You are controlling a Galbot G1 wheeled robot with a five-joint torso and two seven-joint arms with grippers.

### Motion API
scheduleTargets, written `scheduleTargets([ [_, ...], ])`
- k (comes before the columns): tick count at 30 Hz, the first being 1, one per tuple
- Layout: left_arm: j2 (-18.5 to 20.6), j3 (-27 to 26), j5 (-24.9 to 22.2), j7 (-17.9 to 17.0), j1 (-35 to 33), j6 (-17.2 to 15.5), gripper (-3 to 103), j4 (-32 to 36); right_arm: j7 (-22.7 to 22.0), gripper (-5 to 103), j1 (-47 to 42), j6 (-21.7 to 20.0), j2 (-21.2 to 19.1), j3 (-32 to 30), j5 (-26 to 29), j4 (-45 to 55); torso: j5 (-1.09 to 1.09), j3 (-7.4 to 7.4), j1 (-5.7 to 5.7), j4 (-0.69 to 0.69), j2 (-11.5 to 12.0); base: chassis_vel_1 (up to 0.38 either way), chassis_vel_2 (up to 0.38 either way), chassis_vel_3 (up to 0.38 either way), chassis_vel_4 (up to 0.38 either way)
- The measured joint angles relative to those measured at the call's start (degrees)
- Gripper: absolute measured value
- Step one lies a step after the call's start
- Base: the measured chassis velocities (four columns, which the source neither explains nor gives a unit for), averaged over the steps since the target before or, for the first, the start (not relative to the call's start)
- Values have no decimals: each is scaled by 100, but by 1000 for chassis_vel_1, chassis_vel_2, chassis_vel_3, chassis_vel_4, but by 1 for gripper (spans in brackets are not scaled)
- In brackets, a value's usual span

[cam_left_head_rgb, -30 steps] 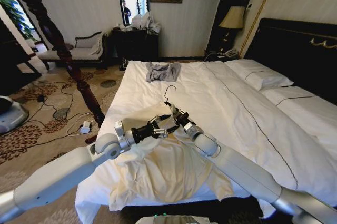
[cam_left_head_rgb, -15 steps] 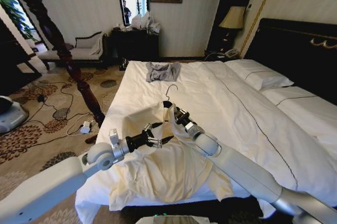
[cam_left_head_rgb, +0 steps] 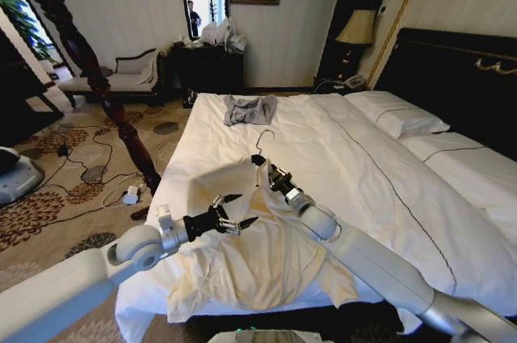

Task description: Pick up the clothes from the bed and hang them on the clothes hanger.

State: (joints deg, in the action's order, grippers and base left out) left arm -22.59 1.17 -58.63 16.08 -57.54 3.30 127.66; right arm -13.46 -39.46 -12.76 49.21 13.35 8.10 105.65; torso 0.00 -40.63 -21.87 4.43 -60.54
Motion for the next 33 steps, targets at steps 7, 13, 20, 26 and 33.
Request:
scheduleTargets([
  [7, 45, -494, 21, -355, -374, 66, 100, 598, -56, 23, -142, 194, 17, -178, -327, -68, 0, 0, 0, 1, 0, 0, 0, 0, 0],
  [13, 295, -599, -449, -803, 311, 91, 100, 754, -52, 23, -435, 377, -59, -476, -730, -38, 1, 0, 0, 5, 0, 0, 0, 0, 0],
  [20, 448, -547, -609, -1367, 879, 91, 100, 470, -35, 23, -499, 673, -37, -650, -1341, -91, -1, 0, 0, 3, 0, 0, 0, 0, 0],
  [26, 768, -540, -757, -1236, 1076, -274, 100, 252, 0, 23, -544, 897, -9, -776, -1875, -130, 0, 0, 0, 2, 0, 0, 0, 0, 0],
  [33, 1163, -222, -1725, -548, 1652, -752, 100, -36, 94, 23, -571, 1208, 62, -902, -2491, -200, 0, 0, 0, 4, 0, 0, 0, 0, 0],
])
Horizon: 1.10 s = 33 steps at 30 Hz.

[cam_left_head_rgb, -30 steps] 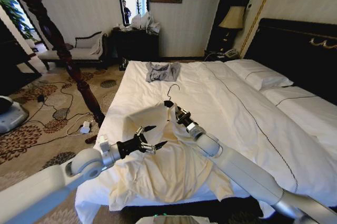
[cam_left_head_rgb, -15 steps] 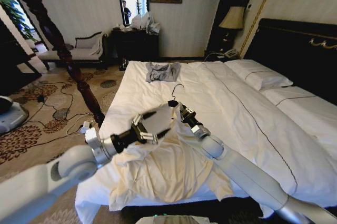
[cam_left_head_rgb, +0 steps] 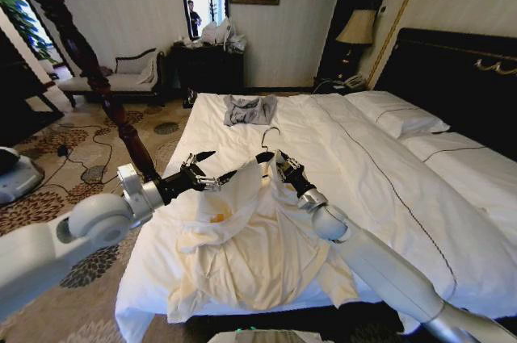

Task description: Pick up the clothes from the bed and hang them on the clothes hanger.

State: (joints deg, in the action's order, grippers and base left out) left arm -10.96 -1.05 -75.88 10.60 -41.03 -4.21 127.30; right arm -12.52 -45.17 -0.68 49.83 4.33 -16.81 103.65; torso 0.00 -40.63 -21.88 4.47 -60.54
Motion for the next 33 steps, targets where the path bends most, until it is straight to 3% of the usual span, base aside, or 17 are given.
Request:
scheduleTargets([
  [5, 181, 269, -169, 215, -9, -164, 100, -73, 14, 23, 204, 87, 111, 145, -18, -104, 0, 0, 0, -4, 0, 0, 0, 0, 0],
  [9, 108, 403, -141, 207, 8, -264, 100, -221, 25, 23, 268, 122, 148, 187, -39, -121, 0, 0, 0, -3, 0, 0, 0, 0, 0],
  [17, 48, 469, 64, 251, 71, -398, 100, -579, 66, 23, 222, 250, 129, 111, -208, -112, 0, 0, -1, -1, 0, 0, 0, 0, 0],
  [22, 15, 586, 440, 406, 183, -439, 100, -707, 105, 23, 271, 331, 160, 112, -369, -119, -1, 0, -1, -2, 0, 0, 0, 0, 0],
  [33, -229, 1120, 825, 593, 576, -600, 100, -954, 133, 23, 182, 437, 239, 103, -640, -120, 1, 0, -1, -1, 0, 0, 0, 0, 0],
])
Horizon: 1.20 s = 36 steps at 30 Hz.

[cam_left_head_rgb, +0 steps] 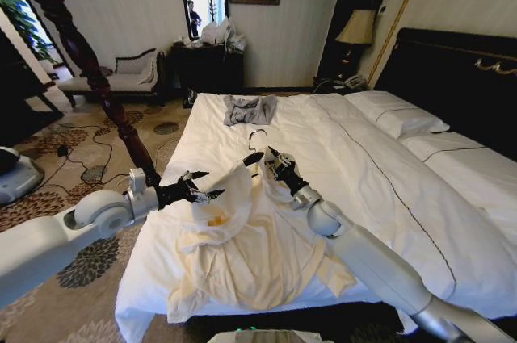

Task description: Pick up the clothes from the bed and hang them on the clothes hanger.

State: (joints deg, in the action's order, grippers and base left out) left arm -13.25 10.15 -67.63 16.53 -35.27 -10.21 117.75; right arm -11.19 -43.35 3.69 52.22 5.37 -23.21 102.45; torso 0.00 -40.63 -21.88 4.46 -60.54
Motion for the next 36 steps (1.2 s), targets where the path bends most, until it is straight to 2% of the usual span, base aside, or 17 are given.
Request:
scheduleTargets([
  [8, -142, 386, -204, 3, 318, -61, 101, -22, 1, 23, 51, 86, 4, -17, -62, -25, 0, 0, 0, 0, 0, 0, 0, 0, 0],
  [11, -235, 698, -282, -1, 605, -75, 92, -55, 6, 23, 145, 171, 23, 18, -117, -58, 0, 0, 0, 0, 0, 0, 0, 0, 0],
  [13, -253, 768, -298, 0, 666, -77, 92, -74, 9, 23, 165, 189, 23, 26, -124, -58, 0, 0, 0, 0, 0, 0, 0, 0, 0],
  [16, -307, 990, -302, 38, 863, -90, 77, -148, 37, 23, 211, 254, 16, 40, -186, -49, 0, 0, 0, -2, 0, 0, 0, 0, 0],
  [19, -345, 1111, -301, 60, 985, -93, 71, -176, 55, 23, 222, 282, 9, 48, -214, -27, 0, 0, 0, 0, 0, 0, 0, 0, 0],
  [22, -393, 1307, -298, 65, 1170, -108, 55, -207, 65, 23, 219, 302, -19, 54, -248, -10, 0, 0, 0, 0, 0, 0, 0, 0, 0],
  [25, -416, 1423, -299, 74, 1266, -117, 49, -228, 72, 23, 211, 315, -26, 56, -275, 0, 0, 0, 0, -1, 0, 0, 0, 0, 0],
  [28, -485, 1590, -341, 82, 1434, -125, 33, -244, 102, 23, 208, 366, -23, 67, -323, 39, -1, 0, 1, -2, 0, 0, 0, 0, 0],
  [29, -485, 1590, -341, 82, 1434, -125, 33, -244, 102, 23, 208, 366, -23, 67, -323, 39, -1, 0, 1, -2, 0, 0, 0, 0, 0],
  [31, -530, 1673, -341, 97, 1510, -135, 22, -275, 104, 23, 208, 369, -18, 66, -327, 50, 0, 0, 1, 0, 0, 0, 0, 0, 0],
  [36, -556, 1709, -342, 98, 1531, -140, 19, -296, 105, 23, 213, 369, -2, 62, -318, 56, 0, 0, 1, -1, 0, 0, 0, 0, 0],
])
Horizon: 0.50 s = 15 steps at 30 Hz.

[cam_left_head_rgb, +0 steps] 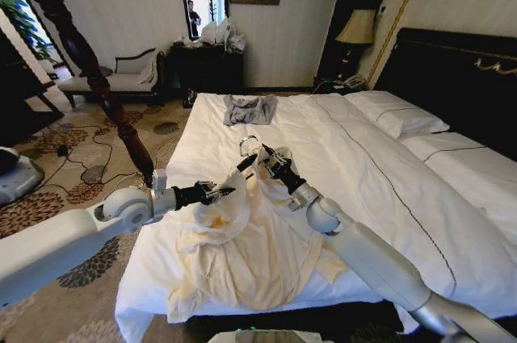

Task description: Pick up the clothes from the bed and hang them on the clothes hanger.

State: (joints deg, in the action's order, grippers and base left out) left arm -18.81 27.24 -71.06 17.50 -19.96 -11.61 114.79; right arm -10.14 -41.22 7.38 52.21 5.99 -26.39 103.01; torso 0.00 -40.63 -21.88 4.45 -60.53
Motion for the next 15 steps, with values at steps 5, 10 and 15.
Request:
scheduleTargets([
  [5, 27, -42, -2, -8, -63, 5, 19, 18, 1, 23, -4, 4, 4, -4, 20, 6, 0, 0, 0, 1, 0, 0, 0, 0, 0],
  [10, 95, -299, 4, -17, -341, 58, 19, 52, 3, 23, -21, 29, -1, -4, 39, 18, -1, 0, 0, 0, 0, 0, 0, 0, 0],
  [15, 204, -532, 13, -158, -600, 160, 19, 149, 3, 23, -32, 60, 1, 3, 54, 6, -1, 1, 0, 0, 0, 0, 0, 0, 0],
])
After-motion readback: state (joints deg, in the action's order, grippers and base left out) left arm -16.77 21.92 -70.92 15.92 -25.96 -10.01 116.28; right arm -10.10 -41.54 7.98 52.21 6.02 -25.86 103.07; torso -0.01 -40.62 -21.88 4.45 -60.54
